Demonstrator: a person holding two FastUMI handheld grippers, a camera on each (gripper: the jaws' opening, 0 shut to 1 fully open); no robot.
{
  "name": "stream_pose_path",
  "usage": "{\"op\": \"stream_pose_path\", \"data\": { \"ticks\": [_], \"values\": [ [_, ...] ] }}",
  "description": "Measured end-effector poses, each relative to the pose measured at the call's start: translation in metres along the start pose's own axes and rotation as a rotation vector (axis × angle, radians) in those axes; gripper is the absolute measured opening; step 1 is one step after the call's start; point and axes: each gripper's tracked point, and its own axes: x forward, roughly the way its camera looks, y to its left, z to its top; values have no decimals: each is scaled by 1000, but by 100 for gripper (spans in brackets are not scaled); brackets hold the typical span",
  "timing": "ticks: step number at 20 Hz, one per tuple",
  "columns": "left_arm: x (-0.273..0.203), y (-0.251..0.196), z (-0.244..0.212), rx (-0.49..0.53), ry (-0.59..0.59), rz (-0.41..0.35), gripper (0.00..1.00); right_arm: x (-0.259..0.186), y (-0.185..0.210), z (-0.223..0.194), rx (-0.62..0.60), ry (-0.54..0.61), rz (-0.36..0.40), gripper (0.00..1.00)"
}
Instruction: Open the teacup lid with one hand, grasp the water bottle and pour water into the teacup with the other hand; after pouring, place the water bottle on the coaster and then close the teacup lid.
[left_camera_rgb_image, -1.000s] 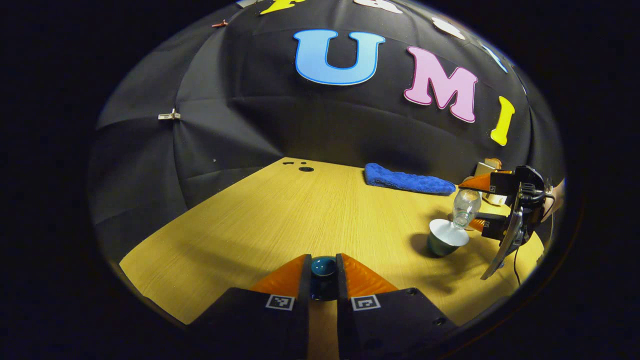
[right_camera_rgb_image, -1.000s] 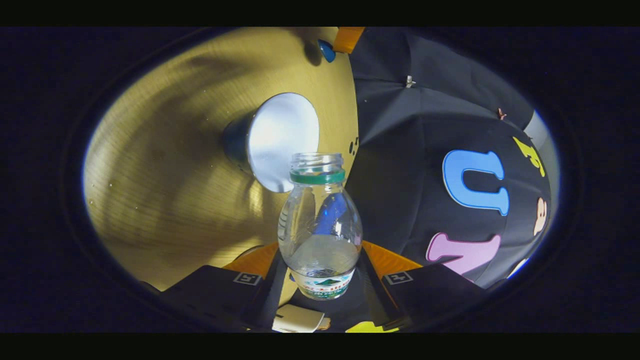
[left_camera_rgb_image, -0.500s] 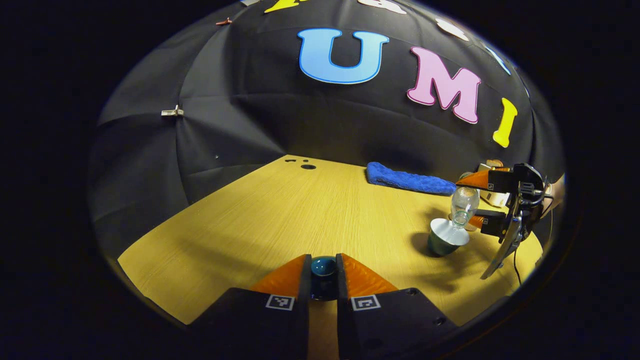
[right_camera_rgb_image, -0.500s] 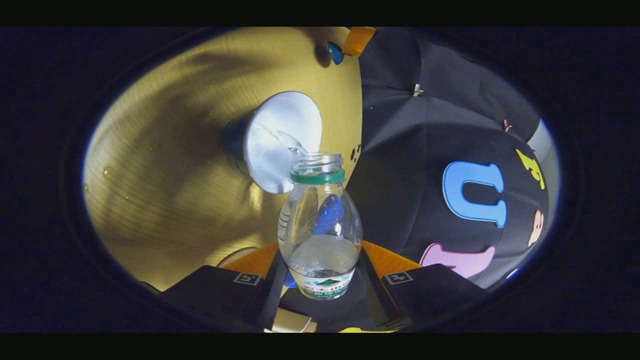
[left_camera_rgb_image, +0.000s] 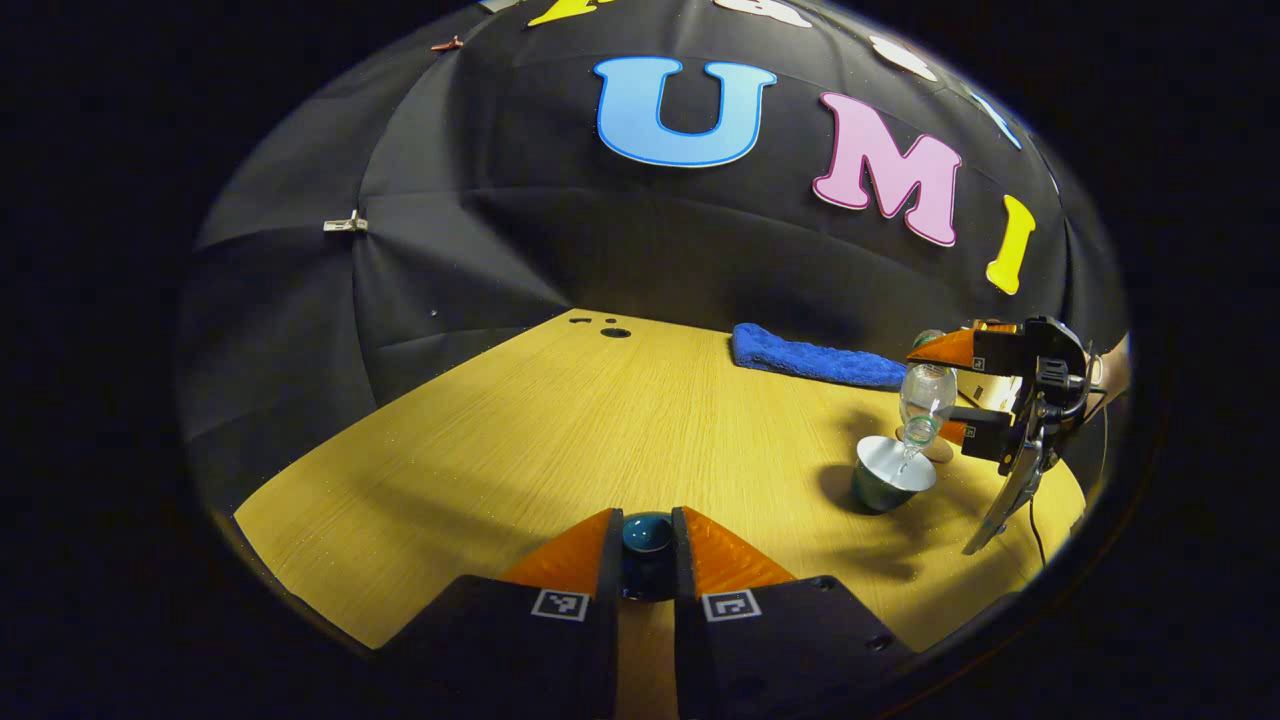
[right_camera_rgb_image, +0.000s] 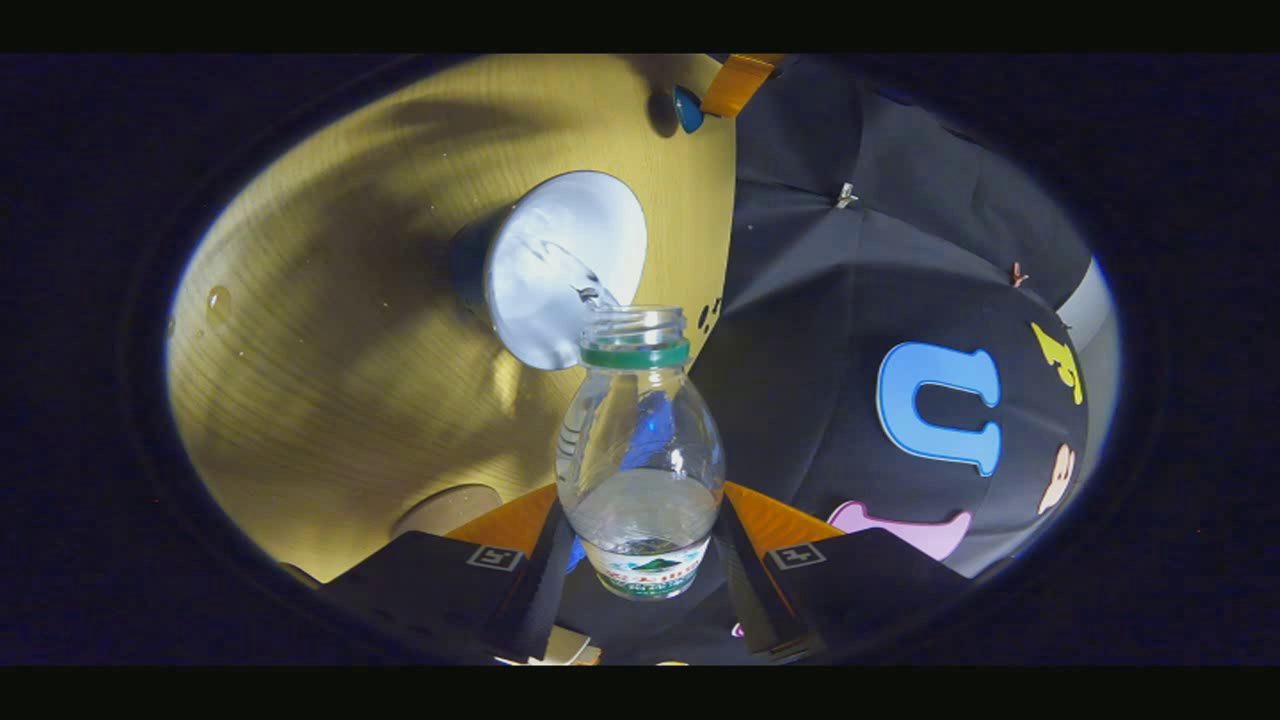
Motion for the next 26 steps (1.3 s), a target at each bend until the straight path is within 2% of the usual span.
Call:
{"op": "stream_pose_path", "data": {
  "ticks": [11, 12, 13, 14, 15, 18, 26],
  "values": [
    [-6, 4, 3, -30, -16, 22, 27, 0, -25, 4, -78, -38, -19, 73],
    [-6, 4, 3, -35, -16, 24, 27, 2, -26, 3, -85, -40, -20, 69],
    [-7, 5, 2, -38, -16, 27, 27, 3, -26, 2, -91, -38, -18, 69],
    [-7, 7, 2, -39, -17, 29, 24, 2, -27, 1, -93, -34, -15, 73],
    [-8, 9, 2, -36, -18, 33, 27, 2, -28, 0, -99, -30, -18, 73],
    [-8, 12, 0, -8, -17, 52, 27, 2, -33, -3, -123, -29, -25, 73],
    [-7, 13, 5, -19, -23, 49, 27, 2, -43, -15, -163, -23, -27, 73]
  ]
}}
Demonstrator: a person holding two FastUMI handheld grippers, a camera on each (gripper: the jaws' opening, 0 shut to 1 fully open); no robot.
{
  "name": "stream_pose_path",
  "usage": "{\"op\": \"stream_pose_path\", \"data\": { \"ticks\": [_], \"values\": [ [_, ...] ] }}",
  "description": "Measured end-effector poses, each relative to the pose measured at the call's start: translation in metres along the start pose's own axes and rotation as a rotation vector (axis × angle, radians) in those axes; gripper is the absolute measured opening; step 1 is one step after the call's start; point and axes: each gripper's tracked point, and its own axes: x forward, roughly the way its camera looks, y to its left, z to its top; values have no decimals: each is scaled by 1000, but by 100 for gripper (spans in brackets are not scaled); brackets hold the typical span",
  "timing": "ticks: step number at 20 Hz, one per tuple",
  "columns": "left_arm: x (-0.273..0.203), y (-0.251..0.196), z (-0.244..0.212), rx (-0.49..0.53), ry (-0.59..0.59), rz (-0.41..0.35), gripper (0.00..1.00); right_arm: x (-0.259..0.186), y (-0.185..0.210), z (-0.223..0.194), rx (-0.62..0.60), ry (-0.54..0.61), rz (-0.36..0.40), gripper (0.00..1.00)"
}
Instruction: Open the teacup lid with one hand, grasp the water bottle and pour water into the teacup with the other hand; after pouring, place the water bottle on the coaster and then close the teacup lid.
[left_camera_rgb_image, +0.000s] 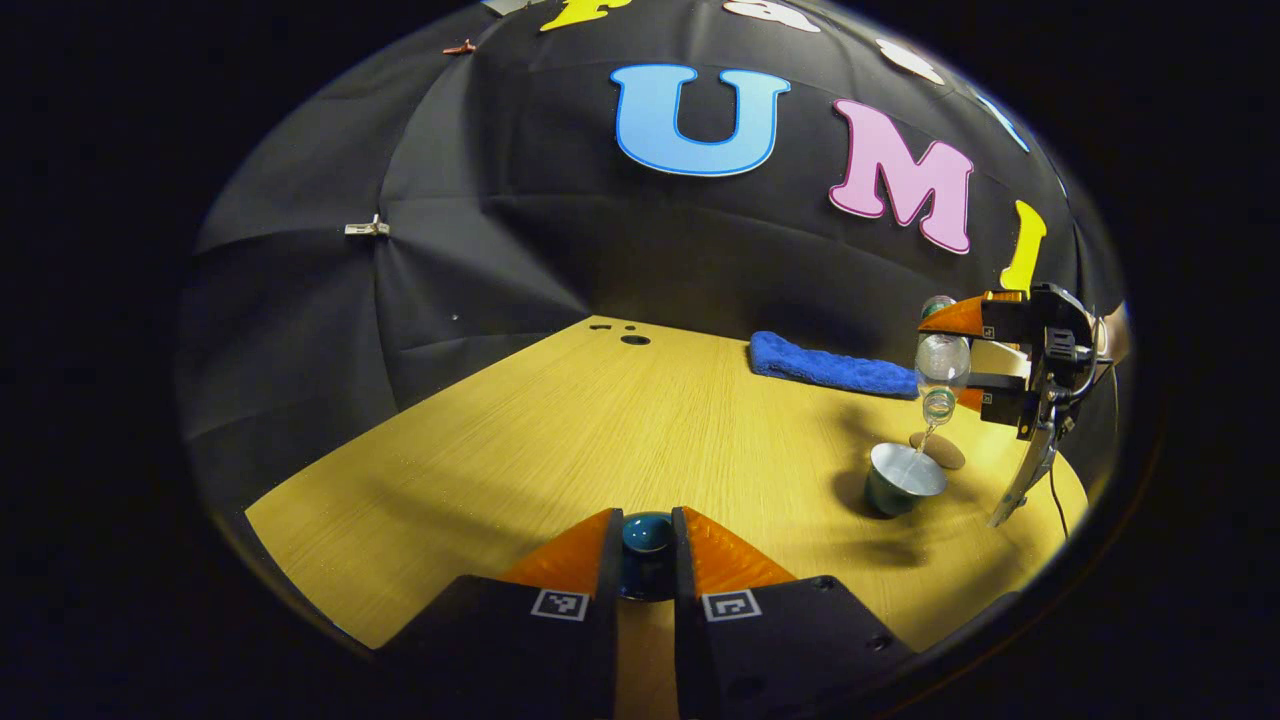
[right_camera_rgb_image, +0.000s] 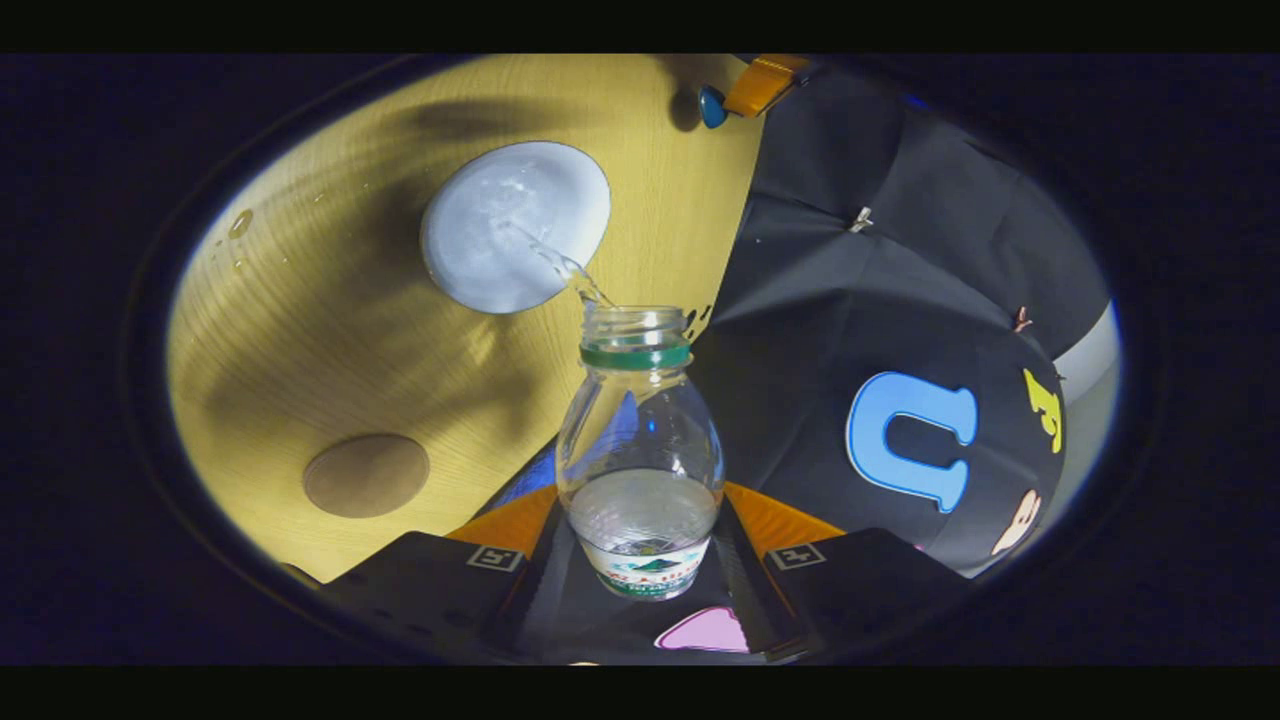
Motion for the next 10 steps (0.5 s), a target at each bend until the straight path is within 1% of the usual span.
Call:
{"op": "stream_pose_path", "data": {
  "ticks": [5, 10],
  "values": [
    [-1, 0, 2, 5, -3, 3, 27, -1, -3, -2, -24, -7, -4, 73],
    [-1, -1, 5, 7, -9, 2, 27, -3, -11, -5, -50, 13, -27, 73]
  ]
}}
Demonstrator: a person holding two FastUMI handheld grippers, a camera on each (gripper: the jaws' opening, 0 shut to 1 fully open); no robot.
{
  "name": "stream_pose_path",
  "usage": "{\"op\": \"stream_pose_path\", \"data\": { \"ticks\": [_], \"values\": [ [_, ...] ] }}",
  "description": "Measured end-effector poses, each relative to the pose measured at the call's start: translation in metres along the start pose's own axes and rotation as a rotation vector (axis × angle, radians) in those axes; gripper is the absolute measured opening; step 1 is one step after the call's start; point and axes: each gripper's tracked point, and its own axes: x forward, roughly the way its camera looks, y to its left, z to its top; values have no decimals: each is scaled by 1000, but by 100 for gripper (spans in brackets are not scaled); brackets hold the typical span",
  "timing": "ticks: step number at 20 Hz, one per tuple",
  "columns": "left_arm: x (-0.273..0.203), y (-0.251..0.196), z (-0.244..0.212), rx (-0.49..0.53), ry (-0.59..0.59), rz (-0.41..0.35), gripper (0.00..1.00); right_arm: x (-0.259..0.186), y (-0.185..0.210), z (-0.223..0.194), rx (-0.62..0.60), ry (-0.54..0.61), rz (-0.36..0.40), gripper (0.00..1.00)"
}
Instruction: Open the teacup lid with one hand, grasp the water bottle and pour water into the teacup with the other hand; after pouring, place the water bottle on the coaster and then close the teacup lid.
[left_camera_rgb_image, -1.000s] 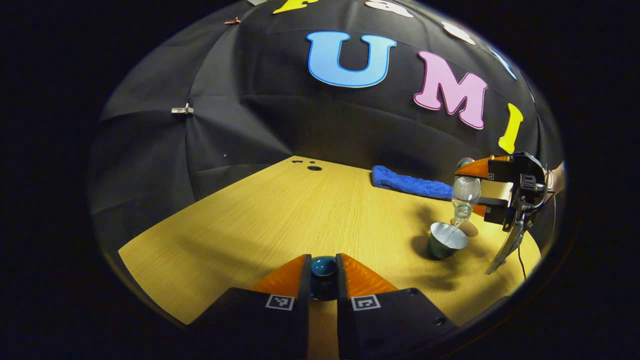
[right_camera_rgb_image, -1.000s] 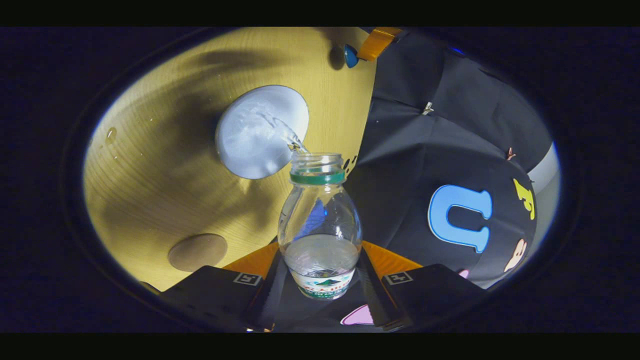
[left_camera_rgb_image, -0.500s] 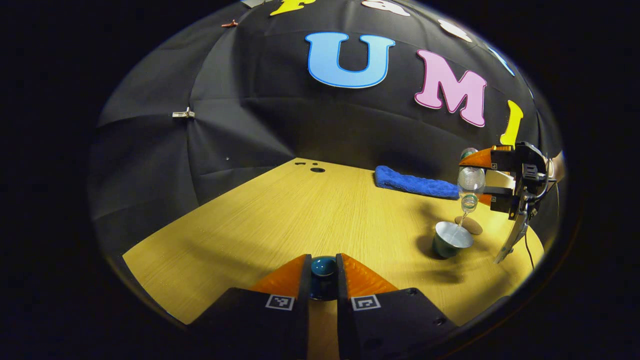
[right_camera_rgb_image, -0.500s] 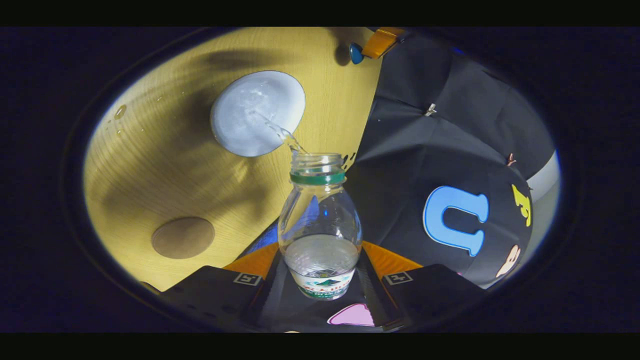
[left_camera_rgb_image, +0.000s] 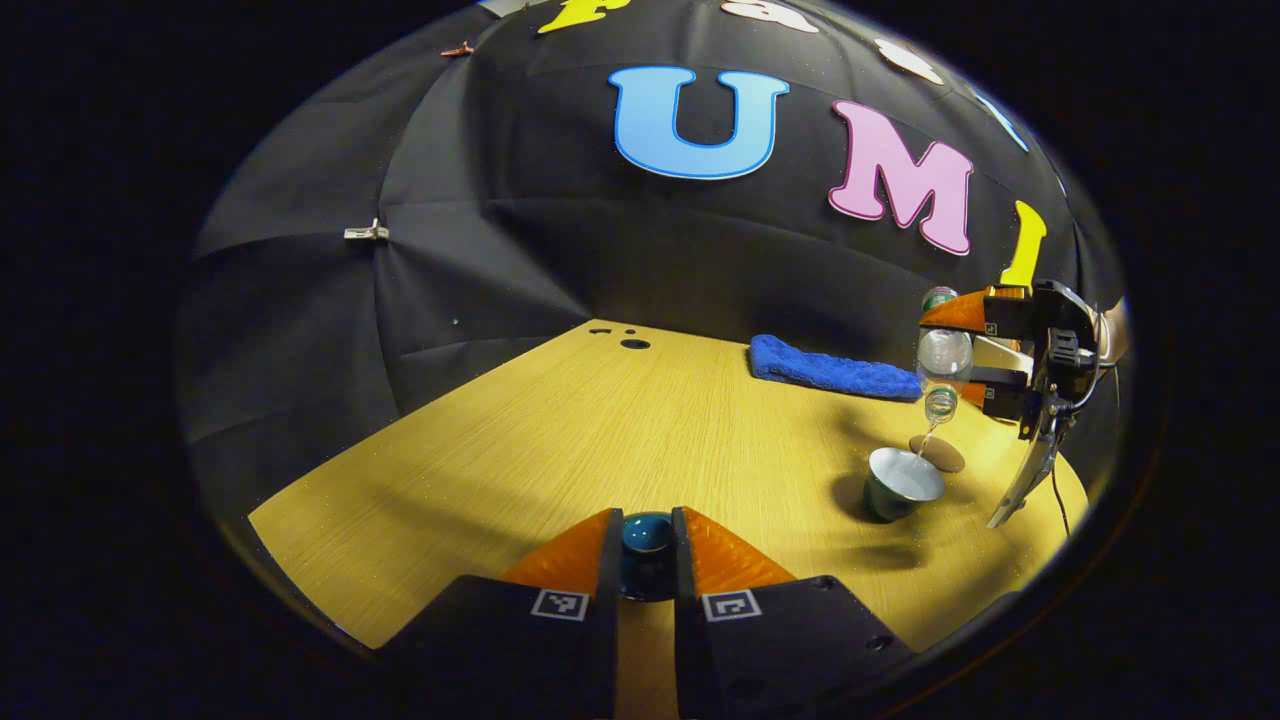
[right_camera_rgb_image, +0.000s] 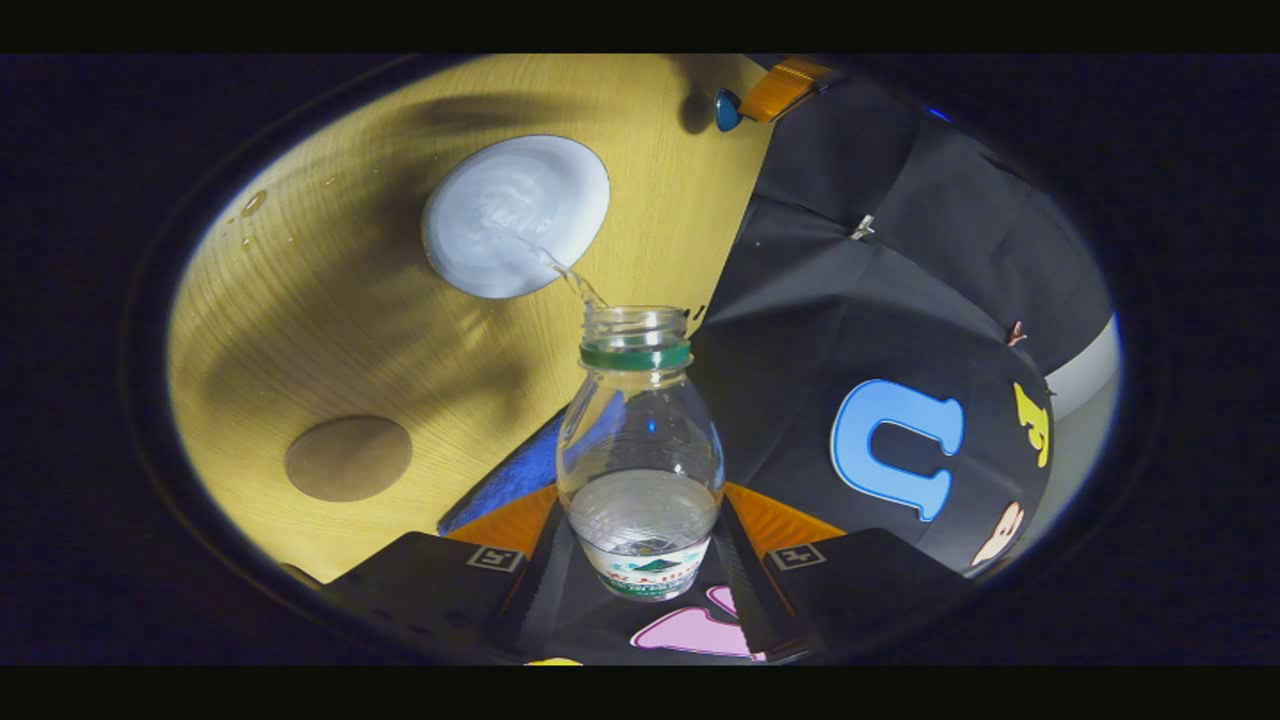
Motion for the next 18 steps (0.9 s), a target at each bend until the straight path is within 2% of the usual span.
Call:
{"op": "stream_pose_path", "data": {
  "ticks": [11, 18],
  "values": [
    [-6, -4, -3, 2, 4, 4, 27, -2, -1, 1, -10, 9, -7, 73],
    [-9, -13, -2, 10, -5, 8, 27, -10, 5, 6, 88, 46, 10, 73]
  ]
}}
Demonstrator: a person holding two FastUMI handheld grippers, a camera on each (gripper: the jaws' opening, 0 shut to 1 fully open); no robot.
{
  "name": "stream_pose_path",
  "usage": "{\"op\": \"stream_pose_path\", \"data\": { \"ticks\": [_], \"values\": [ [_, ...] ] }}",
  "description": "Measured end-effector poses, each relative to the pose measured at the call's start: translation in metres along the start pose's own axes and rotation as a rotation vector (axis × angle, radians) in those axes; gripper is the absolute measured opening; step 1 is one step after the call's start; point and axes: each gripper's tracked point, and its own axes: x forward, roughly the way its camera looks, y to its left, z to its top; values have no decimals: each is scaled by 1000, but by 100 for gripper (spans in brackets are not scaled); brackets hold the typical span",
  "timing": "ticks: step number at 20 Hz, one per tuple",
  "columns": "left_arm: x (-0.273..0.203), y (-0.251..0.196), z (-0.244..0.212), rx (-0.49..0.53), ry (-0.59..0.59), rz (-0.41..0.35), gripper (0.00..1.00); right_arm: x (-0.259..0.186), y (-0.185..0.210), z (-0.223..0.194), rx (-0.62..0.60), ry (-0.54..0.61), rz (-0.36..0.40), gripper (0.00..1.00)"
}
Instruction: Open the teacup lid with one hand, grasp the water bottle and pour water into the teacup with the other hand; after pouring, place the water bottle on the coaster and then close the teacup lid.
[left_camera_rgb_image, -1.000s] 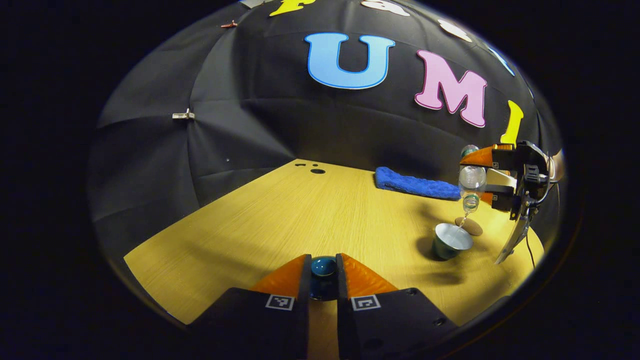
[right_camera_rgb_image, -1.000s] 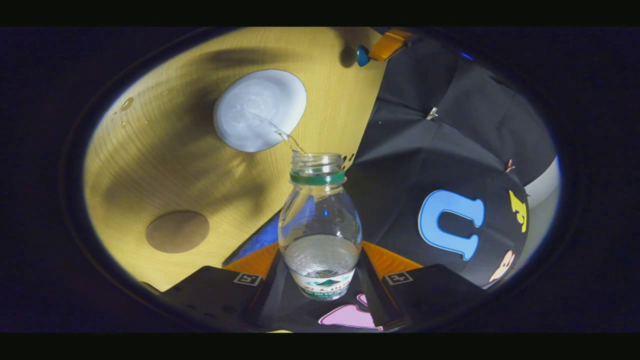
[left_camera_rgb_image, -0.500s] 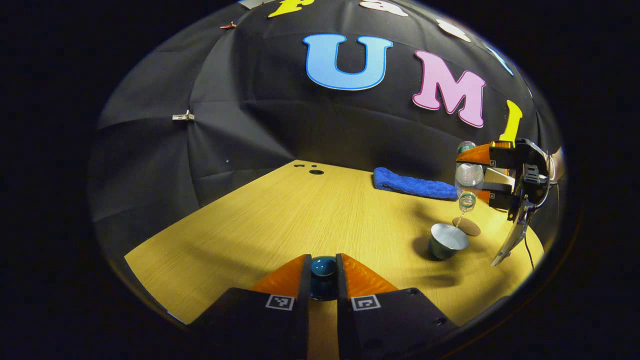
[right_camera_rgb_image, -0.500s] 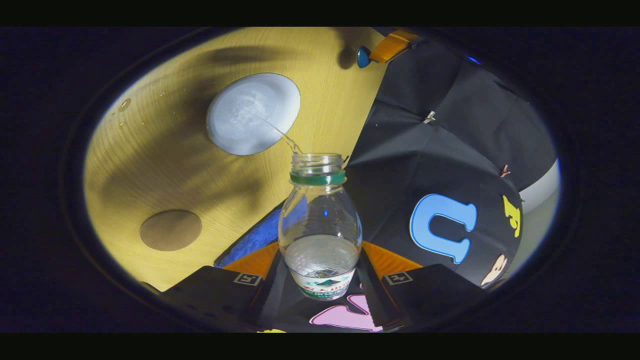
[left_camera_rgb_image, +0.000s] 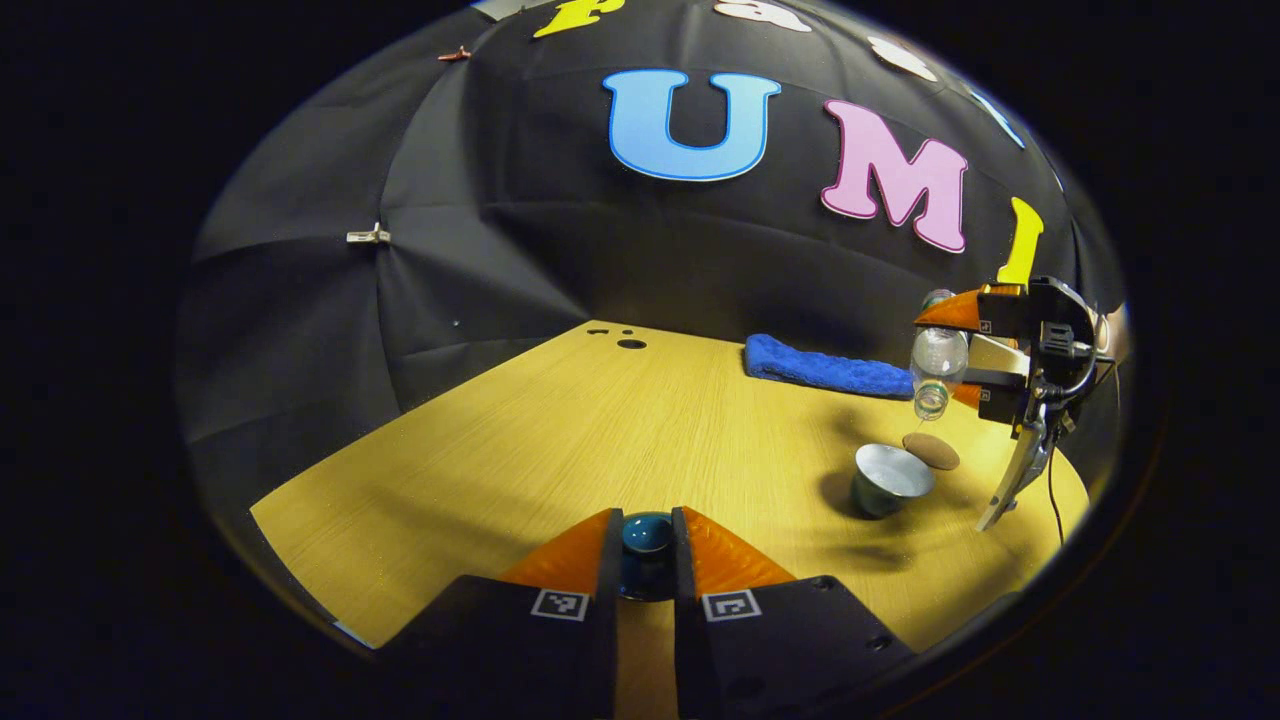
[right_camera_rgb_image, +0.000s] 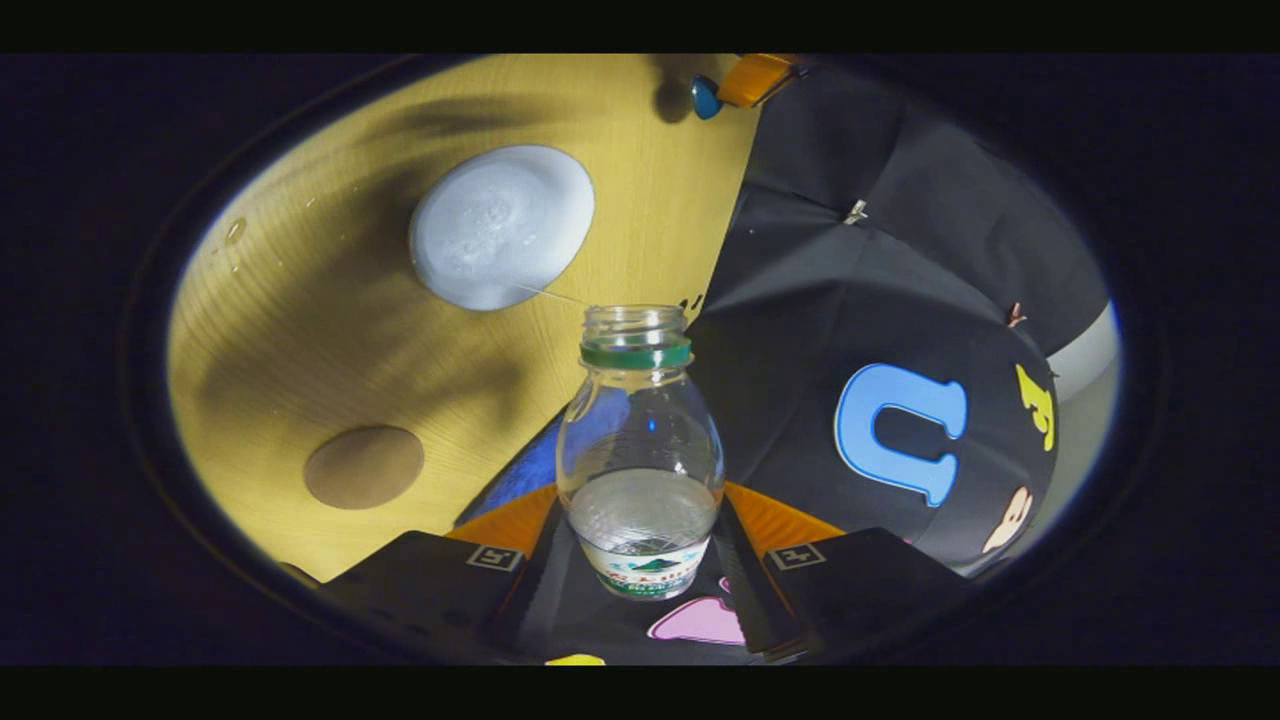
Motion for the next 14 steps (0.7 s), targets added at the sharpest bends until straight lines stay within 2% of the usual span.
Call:
{"op": "stream_pose_path", "data": {
  "ticks": [3, 6, 9, 14],
  "values": [
    [-3, -6, 3, 3, 1, -2, 27, -6, 8, -1, 92, 35, 30, 73],
    [-8, -17, 4, -4, 4, -10, 27, -14, 22, -4, 248, 89, 90, 73],
    [-13, -34, 7, -12, 7, -25, 27, -21, 38, -11, 510, 174, 153, 73],
    [-13, -57, 26, 49, -15, -42, 27, -33, 48, -35, 968, 307, 229, 74]
  ]
}}
